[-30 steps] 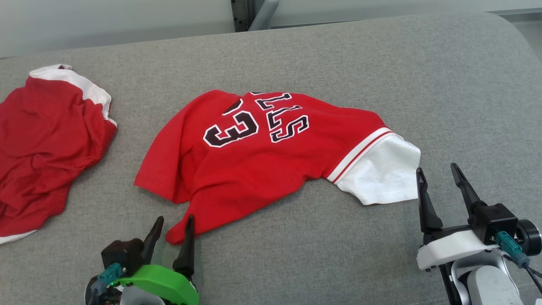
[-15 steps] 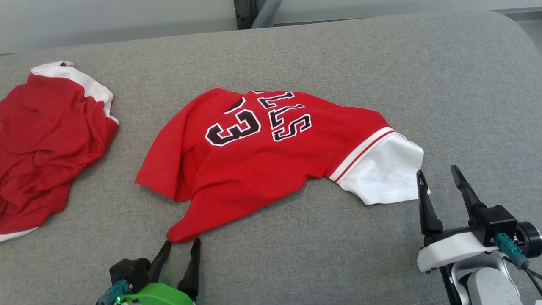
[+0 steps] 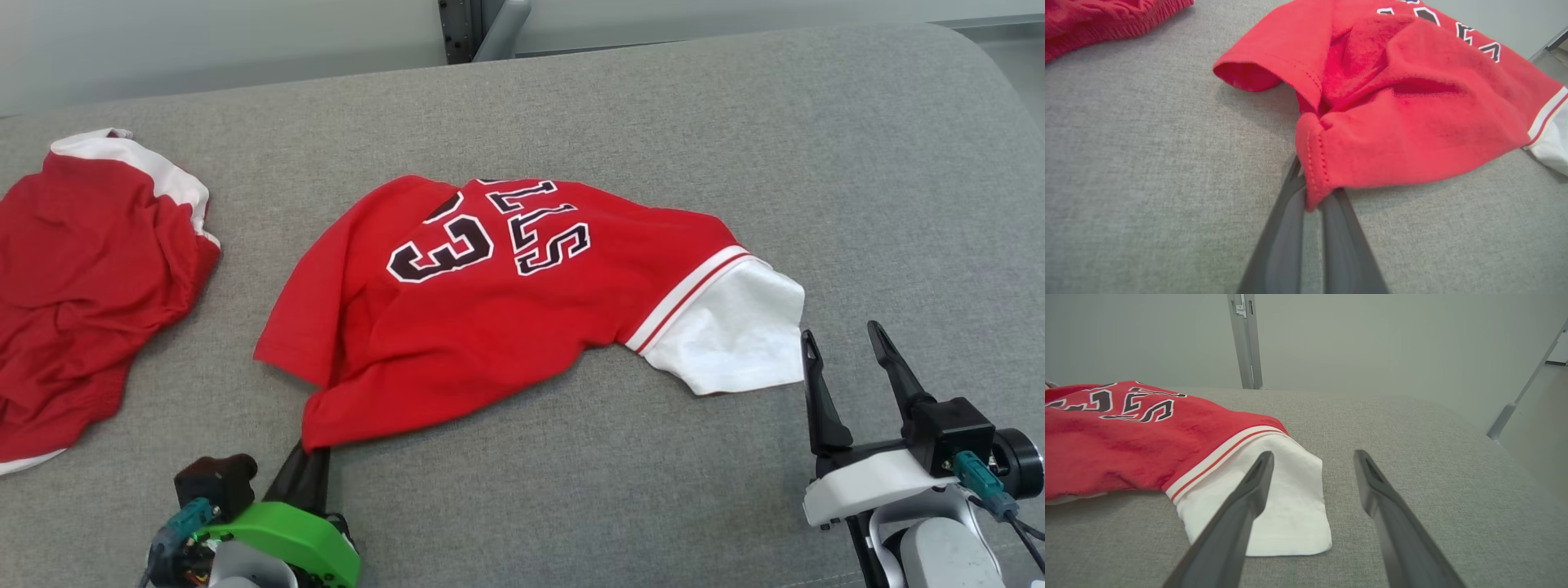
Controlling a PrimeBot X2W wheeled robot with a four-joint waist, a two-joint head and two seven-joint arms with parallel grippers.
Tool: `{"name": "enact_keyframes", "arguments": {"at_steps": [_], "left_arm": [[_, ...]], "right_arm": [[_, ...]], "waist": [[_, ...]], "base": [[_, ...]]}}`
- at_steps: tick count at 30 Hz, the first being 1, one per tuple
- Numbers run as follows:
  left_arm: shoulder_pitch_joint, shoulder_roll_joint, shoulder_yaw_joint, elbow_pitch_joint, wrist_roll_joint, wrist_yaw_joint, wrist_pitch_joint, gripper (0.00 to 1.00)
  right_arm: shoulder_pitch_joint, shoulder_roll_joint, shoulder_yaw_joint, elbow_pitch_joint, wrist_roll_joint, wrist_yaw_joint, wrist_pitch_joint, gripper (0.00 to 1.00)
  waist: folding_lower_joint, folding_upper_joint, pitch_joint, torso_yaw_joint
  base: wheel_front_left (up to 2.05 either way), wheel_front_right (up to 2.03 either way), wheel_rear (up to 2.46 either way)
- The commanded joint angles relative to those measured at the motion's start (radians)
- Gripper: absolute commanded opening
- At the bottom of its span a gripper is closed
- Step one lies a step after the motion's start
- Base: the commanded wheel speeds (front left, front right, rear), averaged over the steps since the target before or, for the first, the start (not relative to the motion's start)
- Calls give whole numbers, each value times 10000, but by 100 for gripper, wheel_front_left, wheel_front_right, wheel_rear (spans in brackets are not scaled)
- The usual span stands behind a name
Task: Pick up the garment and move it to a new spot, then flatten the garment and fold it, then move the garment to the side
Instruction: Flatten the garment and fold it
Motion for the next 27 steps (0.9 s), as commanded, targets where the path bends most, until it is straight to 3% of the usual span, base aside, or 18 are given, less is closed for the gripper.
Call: {"name": "enact_keyframes", "arguments": {"at_steps": [1, 8, 15, 17, 19, 23, 24, 25, 27], "left_arm": [[-141, 181, 175, -199, 155, 79, 1, 0], [-5, 1263, 357, -2186, 1095, 768, 358, 0], [446, 2414, 54, -4553, 2031, 1841, 1500, 0], [680, 2467, -115, -4889, 2312, 2112, 1661, 14], [824, 2528, -379, -4897, 2635, 2340, 1756, 16], [944, 2010, -1306, -4120, 3319, 2450, 1864, 38], [913, 1961, -1546, -3828, 3539, 2402, 1931, 56], [899, 1827, -1686, -3586, 3513, 2342, 1975, 66], [846, 1628, -2028, -3013, 3669, 2227, 2095, 73]], "right_arm": [[83, -30, -40, -6, 39, -3, -31, 100], [209, -32, -77, -8, 111, -3, -31, 100], [187, -32, -10, 35, 197, -3, -31, 100], [199, -32, 4, 24, 209, -3, -31, 100], [205, -32, 7, 6, 209, -3, -31, 100], [195, -30, 1, 12, 208, -3, -31, 100], [181, -33, 5, 18, 202, -3, -31, 100], [152, -32, 14, 23, 195, -3, -31, 100], [93, -32, 4, 13, 175, -3, -31, 100]], "waist": [[0, 0, -22, 0], [0, 0, -95, 155], [0, 0, -177, 221], [0, 0, -166, 221], [0, 0, -131, 230], [0, 0, -46, 285], [0, 0, -37, 290], [0, 0, -21, 290], [0, 0, 16, 306]], "base": [[0, 0, 0], [0, 0, 0], [0, 0, 0], [0, 0, 0], [0, 0, 0], [0, 0, 0], [0, 0, 0], [0, 0, 0], [0, 0, 0]]}}
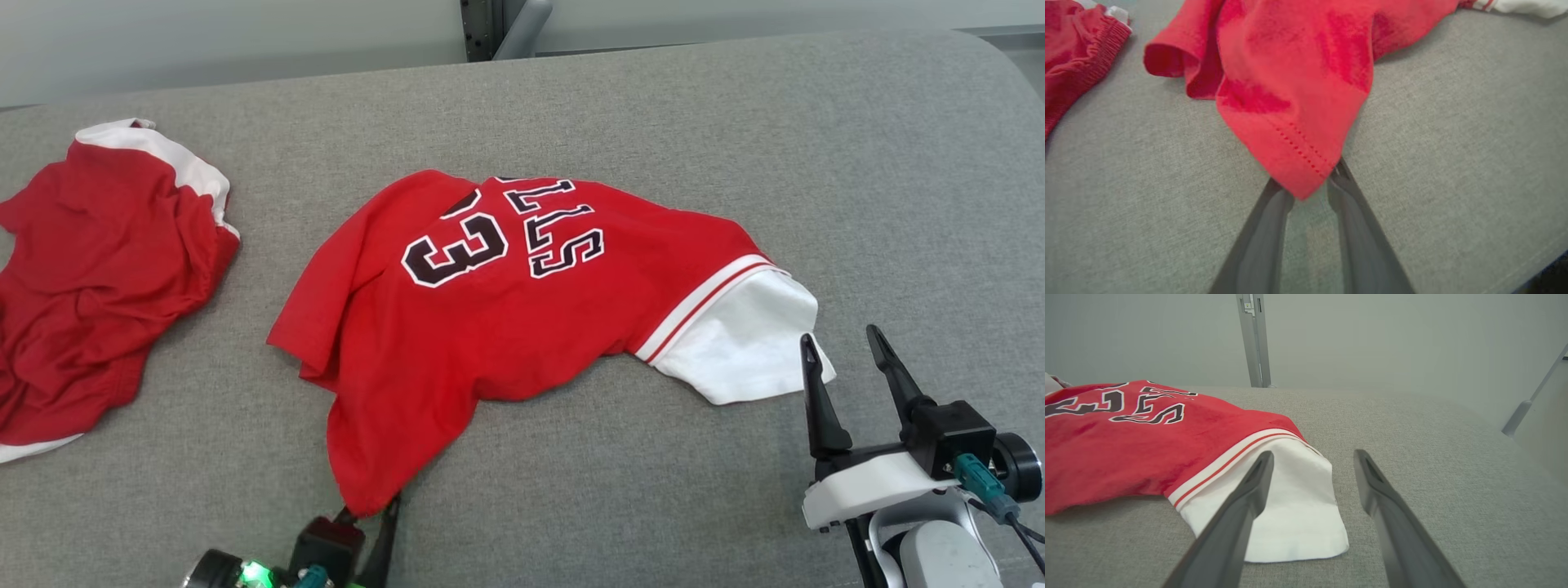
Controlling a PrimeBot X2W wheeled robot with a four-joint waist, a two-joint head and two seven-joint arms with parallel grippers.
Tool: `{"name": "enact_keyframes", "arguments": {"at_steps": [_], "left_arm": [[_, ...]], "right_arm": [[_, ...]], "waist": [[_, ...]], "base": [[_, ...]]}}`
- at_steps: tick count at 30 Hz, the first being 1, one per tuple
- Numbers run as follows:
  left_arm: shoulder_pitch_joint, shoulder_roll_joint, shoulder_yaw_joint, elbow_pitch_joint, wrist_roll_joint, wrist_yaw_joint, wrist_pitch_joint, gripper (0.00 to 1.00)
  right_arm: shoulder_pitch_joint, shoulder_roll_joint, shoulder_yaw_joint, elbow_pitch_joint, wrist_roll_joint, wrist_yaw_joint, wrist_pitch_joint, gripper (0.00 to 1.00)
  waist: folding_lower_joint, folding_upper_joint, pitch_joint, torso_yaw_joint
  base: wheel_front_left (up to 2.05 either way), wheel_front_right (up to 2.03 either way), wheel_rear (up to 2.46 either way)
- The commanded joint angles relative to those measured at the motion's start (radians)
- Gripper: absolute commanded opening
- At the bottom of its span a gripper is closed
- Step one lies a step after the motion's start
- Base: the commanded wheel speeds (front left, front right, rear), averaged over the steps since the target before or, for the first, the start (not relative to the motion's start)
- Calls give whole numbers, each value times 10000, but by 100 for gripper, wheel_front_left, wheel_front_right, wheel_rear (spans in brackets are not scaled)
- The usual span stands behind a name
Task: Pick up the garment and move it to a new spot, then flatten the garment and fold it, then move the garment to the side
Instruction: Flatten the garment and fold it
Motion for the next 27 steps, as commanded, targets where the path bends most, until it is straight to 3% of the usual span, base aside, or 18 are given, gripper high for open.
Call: {"name": "enact_keyframes", "arguments": {"at_steps": [1, 2, 7, 16, 27], "left_arm": [[-57, -120, -153, 312, 117, -106, -11, 86], [-138, -236, -273, 543, 192, -183, -65, 100], [-325, -719, -561, 1517, 115, -477, -247, 100], [-361, -895, 373, 2275, -416, 17, -1304, 100], [-320, -987, 1209, 2104, -824, -55, -1972, 100]], "right_arm": [[-18, -35, -24, -13, -15, -3, -31, 100], [-29, -34, -41, -22, -40, -3, -31, 100], [-20, -37, -65, -25, -85, -3, -31, 100], [22, -36, -107, -30, -108, -3, -31, 100], [-54, -36, -50, 35, -86, -3, -31, 100]], "waist": [[1, 0, 33, 29], [1, 0, 47, 48], [1, 0, 93, 123], [1, 0, 77, 176], [1, 0, -4, 190]], "base": [[0, 0, 0], [0, 0, 0], [0, 0, 0], [0, 0, 0], [0, 0, 0]]}}
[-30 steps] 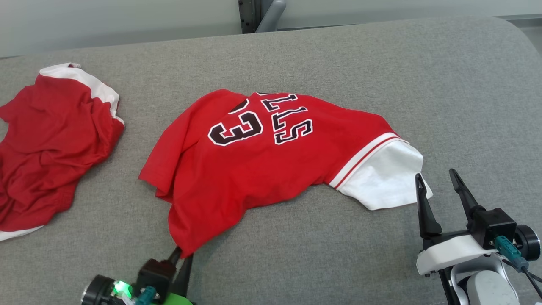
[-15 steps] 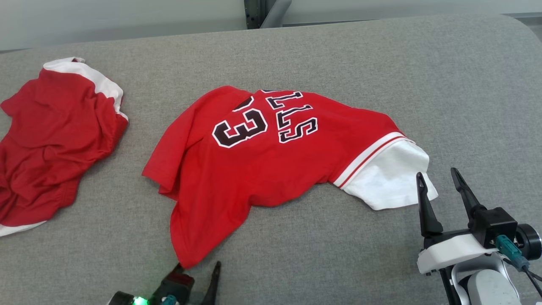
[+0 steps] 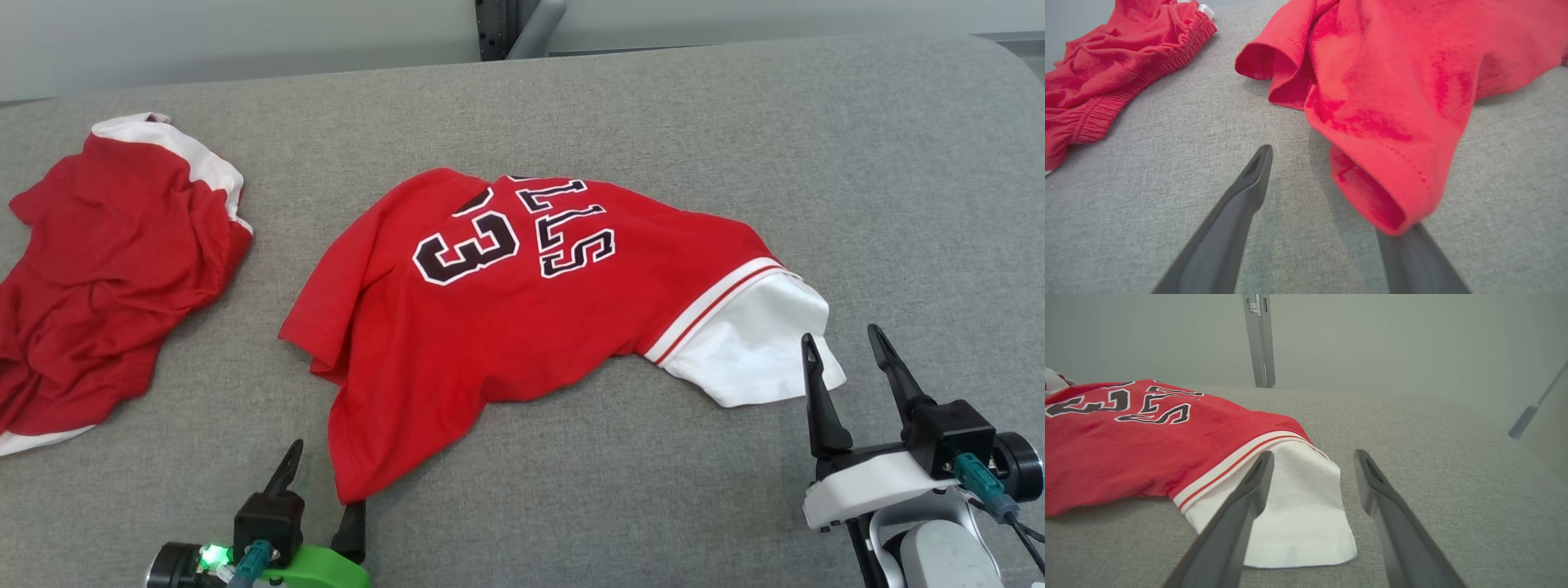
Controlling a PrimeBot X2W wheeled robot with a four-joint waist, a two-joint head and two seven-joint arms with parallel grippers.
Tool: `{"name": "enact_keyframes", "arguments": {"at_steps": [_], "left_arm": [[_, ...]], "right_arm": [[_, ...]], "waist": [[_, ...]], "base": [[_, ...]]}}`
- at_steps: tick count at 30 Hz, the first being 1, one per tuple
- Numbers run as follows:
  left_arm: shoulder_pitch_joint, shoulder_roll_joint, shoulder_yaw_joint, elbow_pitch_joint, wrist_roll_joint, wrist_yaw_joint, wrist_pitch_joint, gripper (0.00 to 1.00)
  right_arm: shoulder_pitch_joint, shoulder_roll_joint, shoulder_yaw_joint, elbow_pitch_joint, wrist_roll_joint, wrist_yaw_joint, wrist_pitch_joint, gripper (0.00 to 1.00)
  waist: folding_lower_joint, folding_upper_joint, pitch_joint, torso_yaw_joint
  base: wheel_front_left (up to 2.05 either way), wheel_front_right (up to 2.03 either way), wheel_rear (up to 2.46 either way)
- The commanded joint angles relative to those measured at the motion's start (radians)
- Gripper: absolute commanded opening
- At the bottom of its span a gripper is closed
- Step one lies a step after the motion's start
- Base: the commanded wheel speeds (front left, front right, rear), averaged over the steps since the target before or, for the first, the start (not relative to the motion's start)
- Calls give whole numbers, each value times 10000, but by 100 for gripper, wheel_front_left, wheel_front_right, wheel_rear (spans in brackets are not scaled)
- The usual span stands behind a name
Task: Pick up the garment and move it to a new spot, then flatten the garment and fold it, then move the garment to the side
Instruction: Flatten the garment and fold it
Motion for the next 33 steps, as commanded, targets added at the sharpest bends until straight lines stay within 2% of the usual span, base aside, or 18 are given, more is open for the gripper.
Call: {"name": "enact_keyframes", "arguments": {"at_steps": [1, 9, 18, 27, 33], "left_arm": [[77, 0, 123, -19, -112, 69, -95, 100], [710, -121, 1090, -449, -115, 191, -167, 100], [2039, -587, 2640, -1123, 416, -42, -165, 100], [2816, -1154, 3934, -1740, 1344, -635, -166, 100], [3260, -1668, 4923, -2251, 2059, -1429, -156, 100]], "right_arm": [[-20, -34, -25, 26, 2, -3, -31, 100], [260, -34, -173, -25, -99, -3, -31, 100], [890, -32, -604, -207, -398, -3, -31, 100], [1275, -34, -1009, -334, -436, -3, -31, 100], [1507, -34, -1354, -350, -413, -3, -31, 100]], "waist": [[0, 0, -25, -4], [0, 0, -352, 67], [0, 0, -1380, 329], [0, 0, -1823, 503], [0, 0, -2002, 533]], "base": [[0, 0, 0], [0, 0, 0], [0, 0, 0], [0, 0, 0], [0, 0, 0]]}}
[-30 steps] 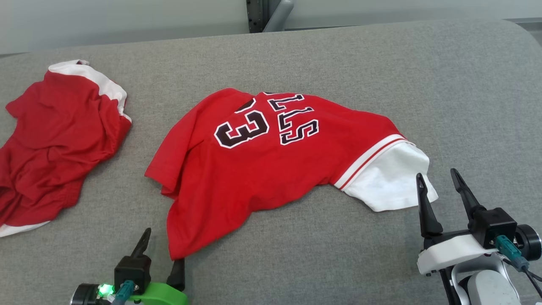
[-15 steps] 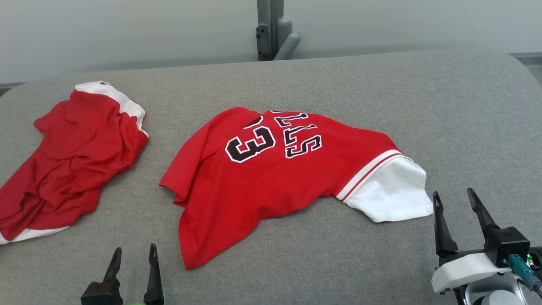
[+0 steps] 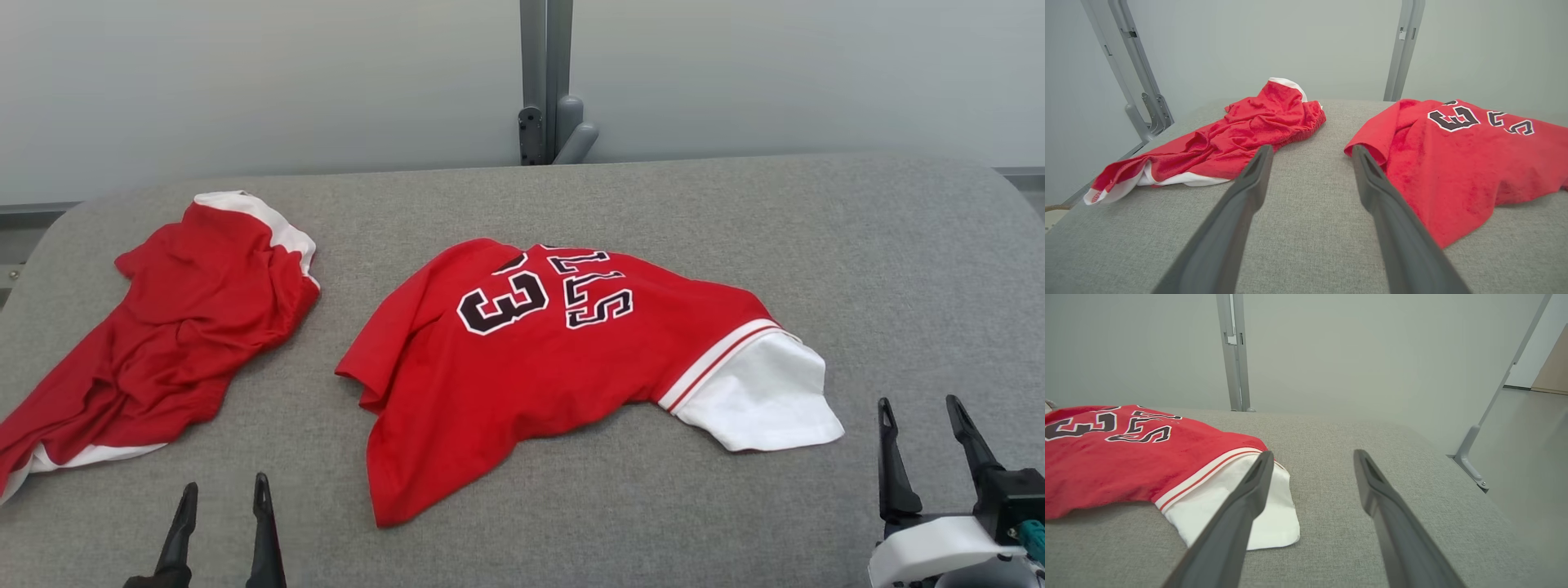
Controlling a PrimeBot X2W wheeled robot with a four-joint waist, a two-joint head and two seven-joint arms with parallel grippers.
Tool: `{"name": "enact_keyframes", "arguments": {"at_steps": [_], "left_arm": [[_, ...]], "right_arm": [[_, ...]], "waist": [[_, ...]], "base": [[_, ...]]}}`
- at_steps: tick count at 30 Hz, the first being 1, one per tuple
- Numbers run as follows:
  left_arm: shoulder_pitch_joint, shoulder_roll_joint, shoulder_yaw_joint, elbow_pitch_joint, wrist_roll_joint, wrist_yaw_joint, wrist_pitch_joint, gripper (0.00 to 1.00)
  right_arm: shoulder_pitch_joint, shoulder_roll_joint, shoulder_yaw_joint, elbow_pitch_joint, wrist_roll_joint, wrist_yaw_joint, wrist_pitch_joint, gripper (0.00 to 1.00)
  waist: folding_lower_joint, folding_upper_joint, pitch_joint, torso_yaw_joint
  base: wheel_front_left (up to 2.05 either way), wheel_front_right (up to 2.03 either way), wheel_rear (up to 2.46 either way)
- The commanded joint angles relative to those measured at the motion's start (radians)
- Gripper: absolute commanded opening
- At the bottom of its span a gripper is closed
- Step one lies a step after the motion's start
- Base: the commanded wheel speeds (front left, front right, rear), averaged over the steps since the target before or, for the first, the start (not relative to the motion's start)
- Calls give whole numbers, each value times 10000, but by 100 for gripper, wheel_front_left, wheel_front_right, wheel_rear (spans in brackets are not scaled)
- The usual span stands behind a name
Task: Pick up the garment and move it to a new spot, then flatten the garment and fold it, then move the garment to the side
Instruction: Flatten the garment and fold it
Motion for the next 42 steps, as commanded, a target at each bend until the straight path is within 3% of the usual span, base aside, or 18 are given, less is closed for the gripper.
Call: {"name": "enact_keyframes", "arguments": {"at_steps": [1, 10, 23, 29, 35, 36, 42], "left_arm": [[174, -115, 209, -99, 104, -159, -3, 100], [713, -849, 1505, -2, 1077, -1478, -3, 100], [617, -1497, 2273, 167, 1867, -2510, -4, 100], [572, -1089, 1432, 121, 1994, -2947, -4, 100], [83, -506, 243, 510, 1447, -2968, -4, 100], [-168, -210, -355, 713, 1154, -2965, -4, 100], [-889, 465, -1396, 1315, 536, -2966, -2, 100]], "right_arm": [[182, -33, -94, 3, -38, -3, -31, 100], [359, -32, -316, 229, 75, -3, -31, 100], [256, -32, -235, 312, 86, -3, -31, 100], [-40, -29, 85, 441, 93, -3, -29, 100], [-776, -209, 480, 1386, -238, -3, -23, 100], [-1198, -261, 573, 1807, -339, -3, 241, 100], [-2113, -420, 689, 2332, -517, -3, 979, 100]], "waist": [[0, 0, -46, 7], [0, 0, -126, -102], [0, 0, -65, -115], [0, 0, 141, -162], [0, 0, 692, -231], [0, 0, 960, -239], [0, 0, 1637, -250]], "base": [[0, 0, 0], [0, 0, 0], [0, 0, 0], [0, 0, 0], [0, 0, 0], [0, 0, 0], [0, 0, 0]]}}
